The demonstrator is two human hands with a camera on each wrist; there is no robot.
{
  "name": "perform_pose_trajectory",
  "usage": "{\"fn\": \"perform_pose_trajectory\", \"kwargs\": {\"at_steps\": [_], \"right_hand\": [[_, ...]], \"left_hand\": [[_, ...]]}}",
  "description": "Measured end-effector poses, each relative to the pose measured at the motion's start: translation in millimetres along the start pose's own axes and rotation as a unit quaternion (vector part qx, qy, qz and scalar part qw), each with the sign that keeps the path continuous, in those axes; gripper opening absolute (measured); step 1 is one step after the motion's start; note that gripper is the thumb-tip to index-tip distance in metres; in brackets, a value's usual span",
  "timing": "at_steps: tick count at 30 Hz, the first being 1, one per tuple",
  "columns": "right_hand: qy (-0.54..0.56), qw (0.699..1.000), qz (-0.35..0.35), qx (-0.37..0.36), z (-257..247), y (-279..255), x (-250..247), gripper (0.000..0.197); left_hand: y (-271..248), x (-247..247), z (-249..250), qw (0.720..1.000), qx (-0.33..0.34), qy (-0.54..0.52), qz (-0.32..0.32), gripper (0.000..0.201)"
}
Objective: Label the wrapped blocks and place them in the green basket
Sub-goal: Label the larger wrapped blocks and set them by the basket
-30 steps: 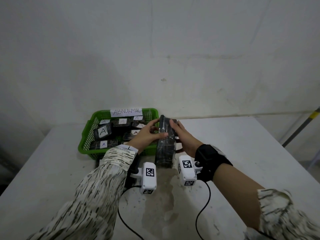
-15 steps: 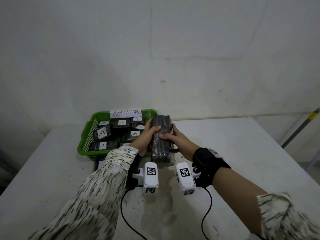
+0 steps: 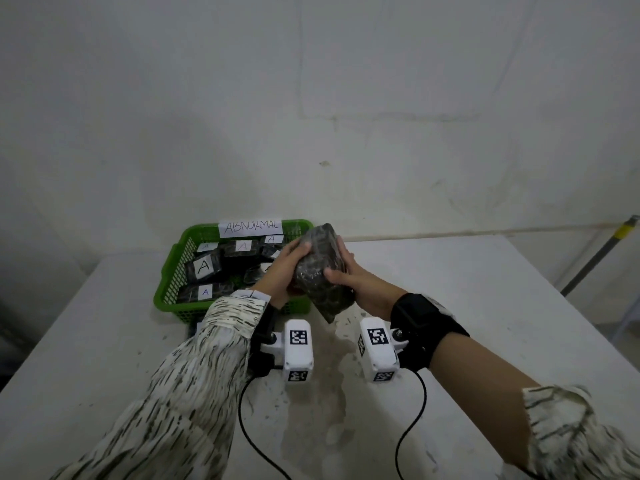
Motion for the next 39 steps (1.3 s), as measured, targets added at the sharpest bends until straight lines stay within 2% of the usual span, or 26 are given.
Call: {"fn": "perform_pose_trajectory", "kwargs": {"at_steps": [1, 3, 5, 9, 12, 15, 18, 20, 22, 25, 27, 28, 30, 32, 33, 35, 37, 39], "right_hand": [[-0.023, 1.0, -0.02, 0.006, -0.8, -1.2, -0.5, 0.096], [-0.072, 0.997, -0.019, 0.009, -4.4, -6.0, 0.1, 0.076], [-0.099, 0.995, 0.018, 0.002, -8.9, -10.0, 1.3, 0.055], [-0.085, 0.993, 0.077, -0.041, -14.8, -10.8, 6.5, 0.044], [-0.09, 0.989, 0.088, -0.075, -14.6, -6.2, 4.3, 0.044], [-0.081, 0.993, 0.06, -0.066, -15.7, -4.0, 1.9, 0.05], [-0.062, 0.996, 0.033, -0.053, -13.8, -1.1, -6.2, 0.069], [-0.03, 0.998, 0.003, -0.059, -10.7, -1.0, -11.7, 0.085], [0.014, 0.998, -0.003, -0.061, -9.1, -2.5, -14.1, 0.086], [0.041, 0.998, 0.033, -0.041, -11.2, -7.8, -16.8, 0.053], [0.08, 0.994, 0.073, -0.033, -11.6, -7.7, -21.5, 0.022], [0.098, 0.99, 0.095, -0.023, -12.2, -7.5, -23.5, 0.017], [0.098, 0.986, 0.138, -0.003, -13.1, -4.5, -29.1, 0.04], [0.123, 0.979, 0.165, 0.001, -14.8, -1.0, -33.1, 0.066], [0.139, 0.975, 0.175, -0.001, -15.7, 0.4, -32.6, 0.07], [0.15, 0.973, 0.178, 0.0, -18.2, -0.9, -25.7, 0.064], [0.109, 0.981, 0.158, -0.014, -15.9, 1.7, -20.4, 0.056], [0.086, 0.982, 0.159, -0.063, -14.1, 3.4, -15.7, 0.044]], "left_hand": [[0.3, -2.8, -0.3, 1.0, -0.007, -0.029, 0.01, 0.047], [0.2, -6.4, -0.9, 0.996, -0.033, -0.079, -0.007, 0.044], [-2.3, -6.4, -1.9, 0.992, -0.063, -0.103, -0.039, 0.046], [-7.3, -1.0, -2.1, 0.992, -0.047, -0.087, -0.083, 0.05], [-8.3, 1.3, -3.4, 0.991, -0.027, -0.094, -0.092, 0.068], [-1.9, -2.0, -6.8, 0.991, -0.003, -0.113, -0.072, 0.078], [-2.4, -4.3, -5.9, 0.991, 0.024, -0.106, -0.077, 0.079], [-4.0, -8.5, -5.3, 0.99, 0.029, -0.109, -0.084, 0.091], [-4.3, -13.6, -5.4, 0.987, 0.019, -0.117, -0.113, 0.103], [-9.2, -13.5, 1.1, 0.982, 0.009, -0.087, -0.165, 0.085], [-10.6, -10.9, 3.8, 0.99, 0.008, -0.044, -0.136, 0.075], [-9.6, -10.7, 3.1, 0.991, 0.015, -0.023, -0.128, 0.078], [-9.8, -7.9, 2.1, 0.99, 0.038, 0.028, -0.136, 0.087], [-12.5, -3.1, 0.7, 0.982, 0.047, 0.078, -0.163, 0.088], [-14.9, 0.0, 1.1, 0.98, 0.045, 0.09, -0.173, 0.088], [-18.6, 5.6, 1.2, 0.979, 0.03, 0.084, -0.181, 0.086], [-18.6, 9.3, -1.7, 0.978, 0.017, 0.032, -0.204, 0.103], [-16.3, 11.0, -2.1, 0.976, 0.013, -0.017, -0.215, 0.117]]}}
Point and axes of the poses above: each hand's wrist, its own y-axis towards the middle knuckle, its own x-axis out of the palm, z = x × y, the point moved 1 cm from there along y, towards the middle knuckle, and after that the axes turned 14 degrees about y, right-handed, at the moved point
